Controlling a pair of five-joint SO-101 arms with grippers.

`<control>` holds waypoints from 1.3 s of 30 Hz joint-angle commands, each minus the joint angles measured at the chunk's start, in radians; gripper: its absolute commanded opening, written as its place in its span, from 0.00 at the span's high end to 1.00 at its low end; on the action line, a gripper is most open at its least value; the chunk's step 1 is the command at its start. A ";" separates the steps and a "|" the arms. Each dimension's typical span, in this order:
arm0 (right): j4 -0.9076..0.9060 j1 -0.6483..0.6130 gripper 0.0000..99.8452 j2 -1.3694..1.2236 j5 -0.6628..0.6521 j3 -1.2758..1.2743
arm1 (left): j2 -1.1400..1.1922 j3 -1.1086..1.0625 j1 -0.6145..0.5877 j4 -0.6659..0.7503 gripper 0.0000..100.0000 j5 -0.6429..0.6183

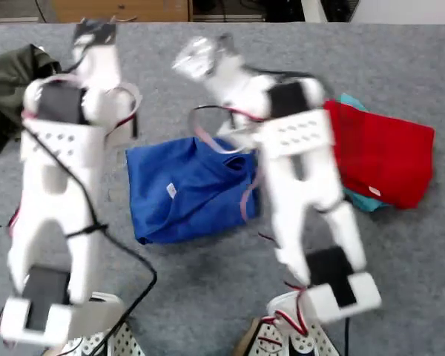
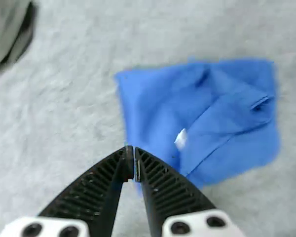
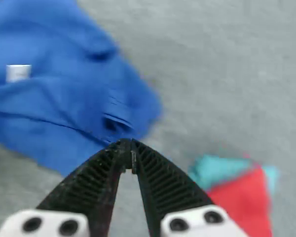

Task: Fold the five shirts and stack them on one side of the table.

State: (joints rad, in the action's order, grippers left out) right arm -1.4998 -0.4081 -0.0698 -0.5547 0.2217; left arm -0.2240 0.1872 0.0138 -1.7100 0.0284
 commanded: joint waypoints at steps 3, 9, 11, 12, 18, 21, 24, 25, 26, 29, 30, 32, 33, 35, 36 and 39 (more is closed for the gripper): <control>0.026 -0.059 1.00 -0.271 0.054 0.163 | -0.216 -0.442 -0.147 0.224 0.98 0.035; -0.055 -0.059 1.00 -0.585 0.072 0.432 | -0.280 -0.853 -0.216 0.557 0.98 0.029; -0.109 -0.059 1.00 -0.670 0.072 0.532 | -0.274 -0.953 -0.218 0.681 0.98 0.028; -0.135 -0.059 1.00 -0.707 0.072 0.582 | -0.269 -0.990 -0.215 0.732 0.98 0.025; -0.238 -0.038 1.00 -0.901 0.068 0.860 | -0.223 -1.034 -0.212 0.799 0.98 -0.008; -0.241 -0.007 1.00 -0.975 0.066 0.966 | -0.186 -1.028 -0.210 0.809 0.98 -0.008; -0.249 0.030 1.00 -1.017 0.066 1.052 | -0.136 -1.026 -0.210 0.842 0.98 -0.008; -0.255 0.044 1.00 -1.024 0.066 1.081 | -0.116 -1.026 -0.210 0.852 0.98 -0.008; -0.256 0.059 1.00 -1.027 0.066 1.102 | -0.099 -1.026 -0.209 0.861 0.98 -0.008; -0.259 0.105 1.00 -1.029 0.032 1.155 | -0.053 -1.025 -0.183 0.868 0.98 -0.008; -0.259 0.120 1.00 -1.029 0.023 1.167 | -0.041 -1.020 -0.167 0.868 0.98 -0.008; -0.262 0.139 1.00 -1.027 0.018 1.187 | -0.018 -1.013 -0.135 0.868 0.98 -0.008; -0.272 0.140 1.00 -1.026 0.018 1.193 | -0.008 -1.005 -0.123 0.868 0.98 -0.008; -0.287 0.122 1.00 -1.024 0.014 1.205 | 0.008 -0.991 -0.112 0.868 0.98 -0.008; -0.287 0.104 1.00 -1.023 0.012 1.207 | 0.016 -0.987 -0.112 0.868 0.98 -0.008; -0.287 0.007 1.00 -1.009 0.012 1.181 | 0.030 -0.977 -0.114 0.867 0.98 -0.008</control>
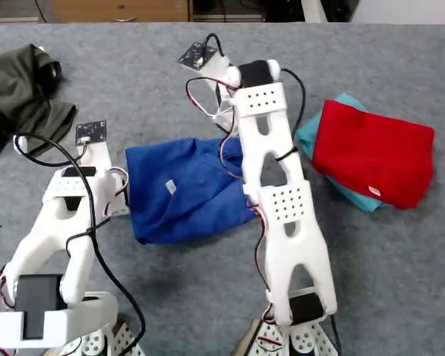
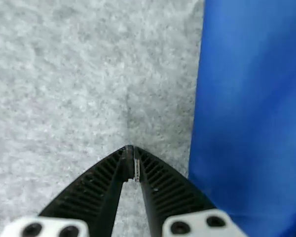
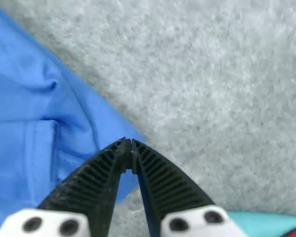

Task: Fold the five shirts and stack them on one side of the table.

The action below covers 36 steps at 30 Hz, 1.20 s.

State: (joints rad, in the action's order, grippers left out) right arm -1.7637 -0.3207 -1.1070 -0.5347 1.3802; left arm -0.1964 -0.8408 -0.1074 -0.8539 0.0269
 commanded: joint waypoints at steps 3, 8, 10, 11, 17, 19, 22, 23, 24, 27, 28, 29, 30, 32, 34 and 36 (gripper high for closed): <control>-0.023 -0.183 1.00 0.062 -0.005 -0.028 | 0.002 0.051 0.011 0.011 0.98 -0.006; -0.021 -0.272 1.00 0.108 0.006 -0.137 | 0.002 0.051 0.006 0.012 0.98 -0.006; -0.018 -0.263 1.00 0.102 0.005 -0.159 | 0.002 0.051 0.006 0.012 0.98 -0.006; -0.018 -0.252 1.00 0.096 0.005 -0.165 | 0.002 0.051 0.008 0.012 0.98 -0.006; -0.005 -0.166 1.00 0.045 -0.003 -0.151 | 0.002 0.051 0.009 0.012 0.98 -0.006; 0.012 -0.134 1.00 0.030 -0.006 -0.142 | 0.002 0.051 0.009 0.012 0.98 -0.006; 0.043 -0.082 1.00 0.007 -0.037 -0.127 | 0.002 0.051 0.009 0.012 0.98 -0.006; 0.054 -0.064 1.00 -0.001 -0.038 -0.119 | 0.002 0.051 0.009 0.012 0.98 -0.006; 0.063 -0.045 1.00 -0.005 -0.038 -0.113 | 0.002 0.051 0.009 0.012 0.98 -0.006; 0.074 0.005 1.00 -0.012 -0.046 -0.067 | 0.002 0.051 0.009 0.012 0.98 -0.006; 0.074 0.021 1.00 -0.012 -0.046 -0.041 | 0.002 0.051 0.009 0.012 0.98 -0.006; 0.072 0.036 1.00 -0.012 -0.046 -0.012 | 0.002 0.051 0.009 0.012 0.98 -0.006; 0.068 0.050 1.00 -0.012 -0.046 0.018 | 0.002 0.051 0.009 0.012 0.98 -0.006; 0.044 0.070 1.00 -0.010 -0.046 0.073 | 0.002 0.051 0.011 0.012 0.98 -0.006; -0.015 0.068 1.00 -0.010 -0.046 0.131 | 0.002 0.051 0.011 0.012 0.98 -0.006; -0.026 0.050 1.00 -0.007 -0.035 0.139 | 0.002 0.051 0.011 0.012 0.98 -0.006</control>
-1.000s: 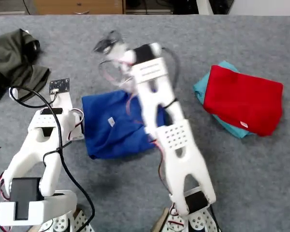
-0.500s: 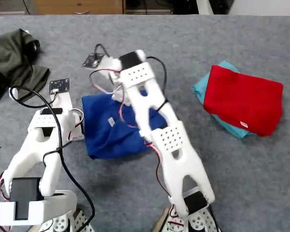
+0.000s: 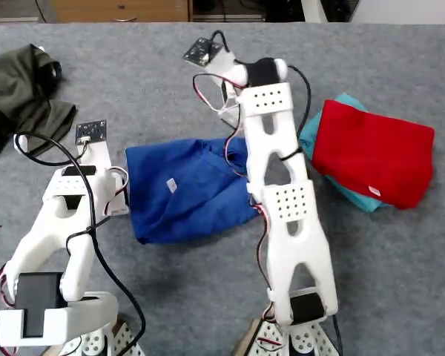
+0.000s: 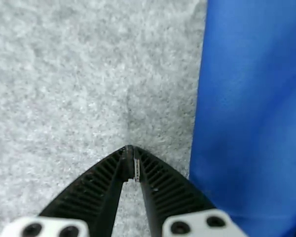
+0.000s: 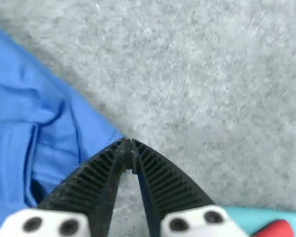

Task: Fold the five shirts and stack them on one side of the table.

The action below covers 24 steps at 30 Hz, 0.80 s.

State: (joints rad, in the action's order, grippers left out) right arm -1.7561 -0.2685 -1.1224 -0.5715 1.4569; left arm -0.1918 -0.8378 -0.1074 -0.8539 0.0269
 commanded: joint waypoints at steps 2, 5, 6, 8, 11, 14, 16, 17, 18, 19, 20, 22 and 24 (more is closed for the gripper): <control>-0.032 -0.027 1.00 0.025 0.005 0.036 | -0.002 0.048 0.012 0.012 0.98 -0.006; -0.032 -0.104 1.00 0.073 0.005 -0.064 | -0.002 0.048 0.011 0.012 0.98 -0.006; -0.032 -0.137 1.00 0.091 0.003 -0.096 | -0.002 0.048 0.009 0.012 0.98 -0.006; -0.028 -0.193 1.00 0.117 0.002 -0.148 | -0.002 0.048 0.009 0.012 0.98 -0.006; -0.014 -0.243 1.00 0.122 0.000 -0.186 | -0.002 0.048 0.008 0.012 0.98 -0.006; 0.011 -0.246 1.00 0.104 0.000 -0.209 | -0.002 0.048 0.008 0.012 0.98 -0.006; 0.011 -0.234 1.00 0.079 0.000 -0.217 | -0.002 0.048 0.008 0.012 0.98 -0.006; 0.011 -0.229 1.00 0.065 0.000 -0.217 | -0.002 0.048 0.008 0.012 0.98 -0.006; 0.011 -0.225 1.00 0.050 0.000 -0.217 | -0.002 0.048 0.008 0.012 0.98 -0.006; 0.009 -0.216 1.00 0.033 0.000 -0.217 | -0.002 0.048 0.009 0.012 0.98 -0.006; 0.008 -0.209 1.00 0.018 0.000 -0.217 | -0.002 0.048 0.009 0.012 0.98 -0.006; -0.017 -0.199 1.00 -0.007 0.000 -0.211 | -0.002 0.048 0.009 0.012 0.98 -0.006; -0.031 -0.189 1.00 -0.013 0.000 -0.219 | -0.002 0.048 0.009 0.012 0.98 -0.006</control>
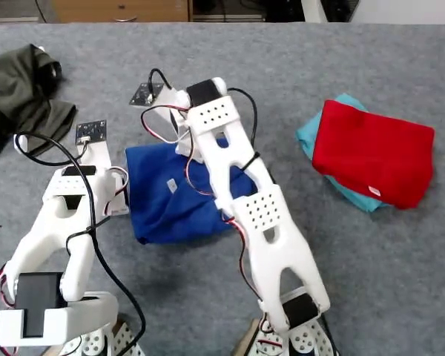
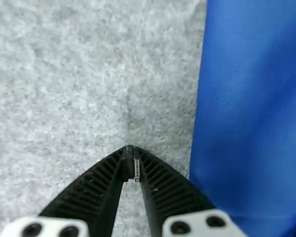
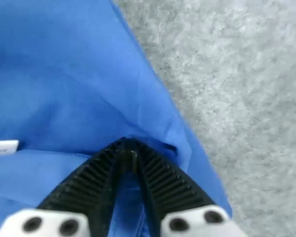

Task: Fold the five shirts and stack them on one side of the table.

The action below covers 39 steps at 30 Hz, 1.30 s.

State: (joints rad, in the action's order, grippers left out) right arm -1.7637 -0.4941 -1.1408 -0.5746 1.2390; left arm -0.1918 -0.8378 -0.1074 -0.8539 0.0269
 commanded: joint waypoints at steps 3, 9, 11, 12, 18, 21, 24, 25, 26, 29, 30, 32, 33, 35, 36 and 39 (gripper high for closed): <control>-0.023 0.062 1.00 0.015 0.003 -0.028 | -0.002 0.049 0.012 0.012 0.98 -0.006; -0.023 0.068 1.00 0.127 0.003 -0.226 | -0.002 0.049 0.012 0.012 0.98 -0.006; -0.023 0.068 1.00 0.186 0.002 -0.306 | -0.002 0.049 0.012 0.012 0.98 -0.006; -0.023 0.070 1.00 0.217 0.002 -0.343 | -0.002 0.049 0.012 0.012 0.98 -0.006; -0.023 0.113 1.00 0.375 -0.018 -0.536 | -0.002 0.049 0.012 0.012 0.98 -0.006; -0.023 0.130 1.00 0.449 -0.037 -0.634 | -0.002 0.049 0.012 0.012 0.98 -0.006; -0.020 0.134 1.00 0.535 -0.041 -0.737 | -0.002 0.049 0.012 0.012 0.98 -0.006; -0.020 0.134 1.00 0.565 -0.041 -0.771 | -0.002 0.049 0.012 0.012 0.98 -0.006; -0.020 0.136 1.00 0.596 -0.041 -0.808 | -0.002 0.049 0.012 0.012 0.98 -0.006; -0.018 0.136 1.00 0.696 -0.052 -0.926 | -0.002 0.049 0.012 0.012 0.98 -0.006; -0.017 0.136 1.00 0.730 -0.063 -0.967 | -0.002 0.049 0.012 0.012 0.98 -0.006; -0.015 0.137 1.00 0.792 -0.075 -1.046 | -0.002 0.049 0.011 0.012 0.98 -0.006; -0.008 0.139 1.00 0.825 -0.075 -1.087 | -0.002 0.049 0.011 0.012 0.98 -0.006; 0.017 0.139 1.00 0.885 -0.084 -1.187 | -0.002 0.049 0.009 0.012 0.98 -0.006; 0.032 0.139 1.00 0.914 -0.095 -1.242 | -0.002 0.049 0.009 0.012 0.98 -0.006; 0.097 0.140 1.00 1.003 -0.103 -1.428 | -0.002 0.049 0.009 0.012 0.98 -0.006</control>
State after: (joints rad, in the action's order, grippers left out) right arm -1.7192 -0.3744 -0.2631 -0.6651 -0.0422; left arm -0.1918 -0.8378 -0.1074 -0.8539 0.0269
